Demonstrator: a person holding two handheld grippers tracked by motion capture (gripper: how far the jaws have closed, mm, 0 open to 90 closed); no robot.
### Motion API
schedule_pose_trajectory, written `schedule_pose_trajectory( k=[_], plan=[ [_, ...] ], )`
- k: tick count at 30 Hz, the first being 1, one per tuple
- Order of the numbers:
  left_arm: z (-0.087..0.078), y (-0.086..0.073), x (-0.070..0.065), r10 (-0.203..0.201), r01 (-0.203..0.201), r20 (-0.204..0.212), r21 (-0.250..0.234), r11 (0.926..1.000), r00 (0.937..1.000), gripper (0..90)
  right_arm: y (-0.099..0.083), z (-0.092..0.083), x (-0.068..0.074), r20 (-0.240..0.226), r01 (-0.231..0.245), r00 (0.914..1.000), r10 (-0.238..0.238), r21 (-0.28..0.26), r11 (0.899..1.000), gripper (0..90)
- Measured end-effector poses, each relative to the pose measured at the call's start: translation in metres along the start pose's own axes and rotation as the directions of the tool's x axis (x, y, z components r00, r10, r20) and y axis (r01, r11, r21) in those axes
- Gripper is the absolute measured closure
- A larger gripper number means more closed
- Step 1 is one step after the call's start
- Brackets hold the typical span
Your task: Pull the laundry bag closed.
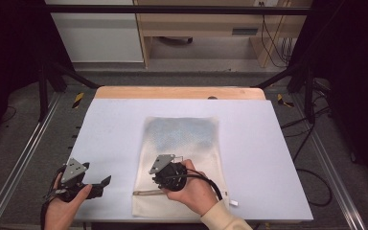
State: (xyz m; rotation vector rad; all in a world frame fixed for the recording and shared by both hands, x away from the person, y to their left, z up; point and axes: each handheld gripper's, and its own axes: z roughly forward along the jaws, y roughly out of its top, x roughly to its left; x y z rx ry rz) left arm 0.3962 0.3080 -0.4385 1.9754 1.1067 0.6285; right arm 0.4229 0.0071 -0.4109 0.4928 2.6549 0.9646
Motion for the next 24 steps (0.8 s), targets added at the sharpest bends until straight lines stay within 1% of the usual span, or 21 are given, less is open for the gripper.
schedule_pose_trajectory(
  k=[1, 2, 3, 5, 6, 8, 10, 13, 16, 18, 19, 20, 22, 23, 24],
  plan=[
    [-0.001, 0.0, 0.0, -0.002, 0.002, 0.004, -0.003, 1.0, 1.0, 7.5, 0.0, 0.0, 0.0, 0.0, 0.0, 1.0, 0.0, 0.0, 1.0, 75.5],
    [-0.001, 0.001, 0.0, 0.0, 0.0, 0.0, -0.007, 1.0, 1.0, 7.5, 0.002, 0.001, 0.001, -0.006, 0.011, 0.9999, -0.011, 0.004, 1.0, 76.8],
    [-0.002, 0.001, 0.001, 0.006, -0.006, -0.002, -0.007, 1.0, 1.0, 7.5, 0.002, 0.001, 0.001, -0.006, 0.011, 0.9999, -0.011, 0.004, 1.0, 76.8],
    [-0.003, 0.002, 0.003, 0.001, -0.001, -0.003, -0.009, 1.0, 1.0, 7.4, 0.004, 0.003, 0.003, -0.016, 0.017, 0.9997, -0.016, 0.011, 1.0, 77.4],
    [-0.003, 0.001, 0.005, -0.003, 0.003, -0.002, -0.01, 0.9999, 1.0, 7.1, 0.006, 0.004, 0.003, -0.033, 0.018, 0.9993, -0.018, 0.008, 1.0, 78.3],
    [-0.002, 0.0, 0.007, -0.023, 0.023, 0.001, -0.012, 0.9997, 0.9997, 7.0, 0.007, 0.005, 0.004, -0.037, 0.016, 0.9992, -0.016, 0.008, 1.0, 79.0],
    [-0.003, -0.001, 0.008, -0.016, 0.016, 0.004, -0.009, 0.9998, 0.9999, 7.0, 0.01, 0.008, 0.003, -0.043, 0.018, 0.9989, -0.018, 0.011, 1.0, 80.7],
    [-0.005, 0.0, 0.007, -0.008, 0.008, -0.007, -0.027, 0.9996, 0.9999, 6.3, 0.013, 0.011, 0.003, -0.06, 0.014, 0.9981, -0.014, 0.009, 1.0, 82.5],
    [-0.002, 0.0, 0.007, -0.009, 0.009, -0.007, -0.025, 0.9996, 0.9999, 5.8, 0.017, 0.015, 0.002, -0.08, 0.015, 0.9967, -0.014, 0.01, 1.0, 83.7],
    [-0.001, 0.001, 0.007, -0.006, 0.006, 0.002, -0.01, 0.9999, 1.0, 5.8, 0.02, 0.021, 0.005, -0.092, 0.029, 0.9954, -0.028, 0.018, 0.999, 85.2],
    [-0.001, 0.001, 0.007, -0.006, 0.006, 0.002, -0.01, 0.9999, 1.0, 5.8, 0.02, 0.021, 0.005, -0.092, 0.029, 0.9954, -0.028, 0.018, 0.999, 85.2],
    [-0.002, 0.001, 0.007, -0.007, 0.007, 0.009, -0.007, 1.0, 0.9999, 5.8, 0.021, 0.024, 0.006, -0.105, 0.036, 0.994, -0.033, 0.025, 0.999, 85.7],
    [-0.003, 0.001, 0.006, -0.007, 0.007, 0.011, -0.011, 0.9999, 0.9999, 5.8, 0.022, 0.031, 0.01, -0.127, 0.06, 0.9904, -0.055, 0.039, 0.997, 85.7],
    [-0.003, 0.001, 0.006, -0.007, 0.007, 0.011, -0.011, 0.9999, 0.9999, 5.8, 0.022, 0.031, 0.01, -0.127, 0.06, 0.9904, -0.055, 0.039, 0.997, 85.7],
    [-0.003, 0.001, 0.006, -0.006, 0.006, 0.015, -0.008, 0.9999, 0.9999, 5.8, 0.023, 0.035, 0.013, -0.139, 0.063, 0.9888, -0.056, 0.046, 0.997, 85.6]
  ],
)
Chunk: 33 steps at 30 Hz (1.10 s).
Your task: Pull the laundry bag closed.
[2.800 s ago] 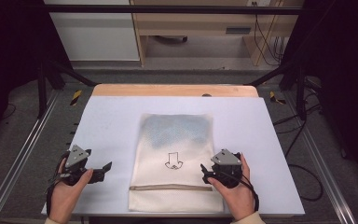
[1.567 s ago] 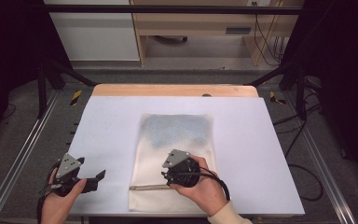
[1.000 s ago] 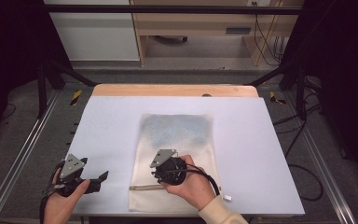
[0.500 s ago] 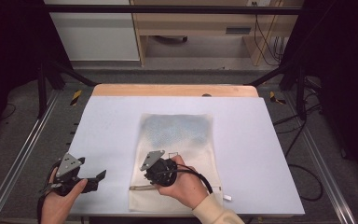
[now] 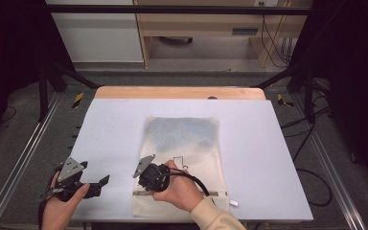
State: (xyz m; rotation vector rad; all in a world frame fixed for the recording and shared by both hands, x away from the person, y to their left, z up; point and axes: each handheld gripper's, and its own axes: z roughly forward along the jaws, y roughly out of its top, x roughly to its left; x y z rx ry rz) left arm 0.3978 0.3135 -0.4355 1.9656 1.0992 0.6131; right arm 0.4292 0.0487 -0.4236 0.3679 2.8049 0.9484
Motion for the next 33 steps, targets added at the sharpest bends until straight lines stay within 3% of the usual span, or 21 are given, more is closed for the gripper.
schedule_pose_trajectory(
  k=[7, 13, 18, 21, 27, 33],
  plan=[
    [0.0, 0.0, -0.003, 0.002, -0.002, 0.018, 0.008, 1.0, 0.9998, 6.0, 0.004, 0.015, 0.007, -0.051, 0.008, 0.9987, -0.008, 0.009, 1.0, 79.9],
    [0.002, 0.001, -0.004, 0.009, -0.009, 0.021, 0.011, 0.9999, 0.9997, 6.0, 0.006, 0.017, 0.01, -0.078, 0.003, 0.9969, -0.003, 0.0, 1.0, 74.5],
    [0.001, 0.001, -0.004, 0.003, -0.003, 0.02, -0.001, 1.0, 0.9998, 6.0, 0.007, 0.028, 0.014, -0.103, 0.0, 0.9947, 0.003, 0.035, 0.999, 70.5],
    [0.0, 0.001, -0.004, 0.001, -0.001, 0.024, -0.002, 1.0, 0.9997, 6.0, 0.007, 0.031, 0.014, -0.099, 0.015, 0.995, -0.009, 0.056, 0.998, 71.1],
    [0.0, 0.002, -0.007, -0.002, 0.001, 0.046, 0.019, 0.9998, 0.999, 6.1, 0.006, 0.034, 0.009, -0.102, 0.01, 0.9947, -0.003, 0.074, 0.997, 81.4],
    [-0.002, 0.002, -0.011, -0.012, 0.01, 0.086, 0.029, 0.9995, 0.9962, 6.7, 0.008, 0.024, 0.008, -0.104, 0.006, 0.9946, 0.0, 0.053, 0.999, 81.7]
  ],
)
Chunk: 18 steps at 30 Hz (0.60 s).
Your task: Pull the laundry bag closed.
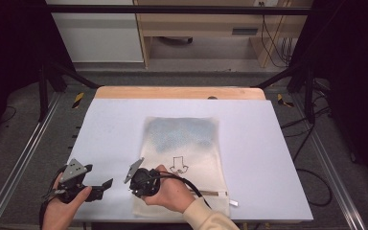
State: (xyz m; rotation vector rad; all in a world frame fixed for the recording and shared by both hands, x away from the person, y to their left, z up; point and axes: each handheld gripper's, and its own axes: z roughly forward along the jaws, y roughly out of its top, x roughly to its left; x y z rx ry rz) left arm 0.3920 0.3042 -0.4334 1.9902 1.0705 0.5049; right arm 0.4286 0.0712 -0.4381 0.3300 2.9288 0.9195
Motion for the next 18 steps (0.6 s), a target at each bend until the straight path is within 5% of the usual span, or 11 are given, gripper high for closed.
schedule_pose_trajectory(
  k=[6, 14, 18],
  plan=[
    [0.003, -0.001, -0.013, 0.002, -0.003, 0.073, 0.015, 0.9999, 0.9974, 8.0, 0.001, -0.01, -0.003, 0.004, -0.007, 1.0, 0.007, -0.029, 1.0, 81.8],
    [0.013, -0.004, -0.036, -0.003, -0.004, 0.197, 0.037, 0.9993, 0.9803, 9.8, 0.0, -0.013, -0.004, 0.002, -0.012, 0.9999, 0.012, -0.044, 0.999, 81.8],
    [0.021, -0.005, -0.043, -0.004, -0.008, 0.221, 0.051, 0.9987, 0.9752, 9.9, 0.0, -0.014, -0.004, 0.001, -0.016, 0.9999, 0.016, -0.049, 0.999, 81.8]
  ],
)
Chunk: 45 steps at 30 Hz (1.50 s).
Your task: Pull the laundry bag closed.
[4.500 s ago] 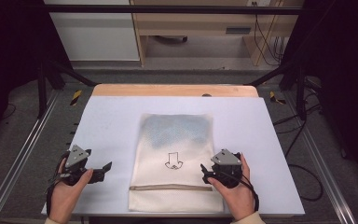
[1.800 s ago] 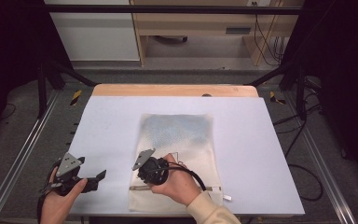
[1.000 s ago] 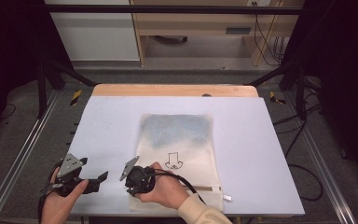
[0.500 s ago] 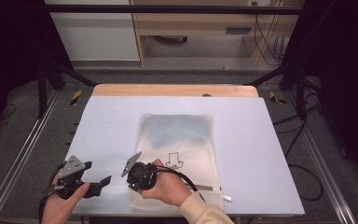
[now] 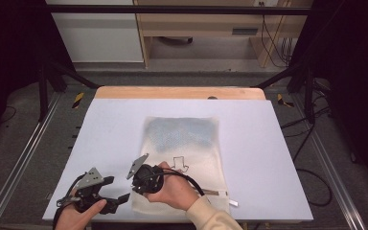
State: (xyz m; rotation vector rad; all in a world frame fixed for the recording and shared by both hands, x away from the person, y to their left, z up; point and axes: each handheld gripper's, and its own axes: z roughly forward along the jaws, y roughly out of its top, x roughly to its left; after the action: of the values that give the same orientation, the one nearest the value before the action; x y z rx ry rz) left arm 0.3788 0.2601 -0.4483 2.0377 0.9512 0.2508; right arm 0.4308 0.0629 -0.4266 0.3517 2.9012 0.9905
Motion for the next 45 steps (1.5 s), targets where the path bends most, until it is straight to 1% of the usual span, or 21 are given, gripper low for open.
schedule_pose_trajectory(
  k=[1, 4, 5, 7, 10, 15, 18, 19, 22, 25, 28, 29, 31, 32, 34, 35, 36, 37, 41, 42, 45],
  plan=[
    [0.002, 0.0, -0.001, 0.001, -0.001, 0.01, 0.009, 1.0, 0.9999, 9.8, 0.0, 0.0, 0.0, -0.002, 0.0, 1.0, 0.0, 0.002, 1.0, 81.8],
    [0.008, 0.0, -0.005, -0.015, 0.015, 0.027, -0.002, 0.9999, 0.9995, 12.8, 0.0, -0.001, 0.0, -0.005, -0.002, 1.0, 0.002, 0.003, 1.0, 81.9],
    [0.012, 0.0, -0.008, -0.006, 0.005, 0.028, 0.016, 0.9999, 0.9996, 13.1, 0.0, -0.002, 0.0, -0.004, 0.001, 1.0, -0.001, 0.002, 1.0, 81.9],
    [0.014, 0.0, -0.008, -0.005, 0.004, 0.031, 0.024, 0.9997, 0.9995, 17.5, 0.0, -0.003, -0.001, -0.01, 0.006, 0.9999, -0.006, -0.004, 1.0, 81.9],
    [0.018, 0.0, -0.01, 0.002, -0.004, 0.036, 0.039, 0.9992, 0.9994, 19.0, 0.001, -0.005, -0.001, -0.008, 0.002, 1.0, -0.002, -0.008, 1.0, 81.9],
    [0.024, -0.002, -0.01, -0.028, 0.024, 0.084, 0.046, 0.9986, 0.9961, 29.7, 0.003, -0.011, 0.0, -0.003, 0.006, 1.0, -0.006, -0.017, 1.0, 82.0],
    [0.025, -0.002, -0.01, -0.039, 0.034, 0.096, 0.048, 0.9982, 0.9946, 34.6, 0.004, -0.012, 0.0, -0.004, 0.007, 1.0, -0.007, -0.019, 1.0, 82.0],
    [0.026, -0.001, -0.009, -0.044, 0.038, 0.114, 0.051, 0.998, 0.9925, 34.6, 0.004, -0.012, 0.001, -0.003, 0.006, 1.0, -0.006, -0.021, 1.0, 82.0],
    [0.028, -0.001, -0.007, -0.06, 0.053, 0.151, 0.05, 0.9974, 0.9867, 41.3, 0.005, -0.013, 0.001, 0.001, 0.01, 0.9999, -0.01, -0.018, 1.0, 82.0],
    [0.032, -0.001, -0.006, -0.086, 0.077, 0.192, 0.051, 0.9957, 0.9778, 43.9, 0.005, -0.014, 0.0, -0.002, 0.009, 1.0, -0.009, -0.023, 1.0, 82.0],
    [0.037, 0.001, -0.004, -0.087, 0.077, 0.217, 0.051, 0.9957, 0.9722, 45.1, 0.005, -0.014, 0.0, -0.004, 0.011, 0.9999, -0.011, -0.03, 0.999, 82.0],
    [0.041, 0.001, -0.002, -0.088, 0.078, 0.233, 0.053, 0.9955, 0.9686, 45.2, 0.005, -0.014, 0.0, -0.003, 0.012, 0.9999, -0.013, -0.033, 0.999, 82.0],
    [0.042, 0.001, -0.001, -0.091, 0.08, 0.237, 0.052, 0.9954, 0.9673, 45.3, 0.005, -0.015, -0.001, -0.001, 0.017, 0.9999, -0.017, -0.033, 0.999, 82.0],
    [0.043, 0.001, 0.0, -0.095, 0.084, 0.251, 0.052, 0.9951, 0.9633, 45.5, 0.005, -0.015, 0.0, 0.001, 0.012, 0.9999, -0.012, -0.033, 0.999, 82.0],
    [0.046, 0.001, 0.002, -0.104, 0.093, 0.252, 0.054, 0.9942, 0.9622, 46.4, 0.005, -0.015, -0.001, 0.004, 0.015, 0.9999, -0.014, -0.034, 0.999, 82.1],
    [0.048, 0.001, 0.003, -0.104, 0.092, 0.266, 0.057, 0.9941, 0.9582, 47.0, 0.005, -0.015, -0.001, 0.002, 0.015, 0.9999, -0.015, -0.036, 0.999, 82.0],
    [0.048, 0.001, 0.003, -0.104, 0.092, 0.266, 0.057, 0.9941, 0.9582, 47.0, 0.005, -0.015, -0.001, 0.002, 0.015, 0.9999, -0.015, -0.036, 0.999, 82.0],
    [0.049, 0.002, 0.003, -0.106, 0.093, 0.274, 0.059, 0.9939, 0.9558, 47.0, 0.005, -0.014, -0.001, 0.002, 0.016, 0.9999, -0.016, -0.035, 0.999, 82.0],
    [0.055, 0.003, 0.002, -0.097, 0.081, 0.28, 0.066, 0.9945, 0.955, 48.2, 0.005, -0.014, 0.0, 0.001, 0.015, 0.9999, -0.015, -0.035, 0.999, 82.0],
    [0.057, 0.002, 0.003, -0.104, 0.087, 0.288, 0.072, 0.9936, 0.9519, 48.6, 0.005, -0.014, 0.0, 0.0, 0.017, 0.9999, -0.017, -0.034, 0.999, 82.0],
    [0.058, 0.002, 0.004, -0.101, 0.082, 0.295, 0.077, 0.9937, 0.95, 52.1, 0.004, -0.014, -0.001, 0.002, 0.017, 0.9999, -0.017, -0.034, 0.999, 82.0]
  ],
)
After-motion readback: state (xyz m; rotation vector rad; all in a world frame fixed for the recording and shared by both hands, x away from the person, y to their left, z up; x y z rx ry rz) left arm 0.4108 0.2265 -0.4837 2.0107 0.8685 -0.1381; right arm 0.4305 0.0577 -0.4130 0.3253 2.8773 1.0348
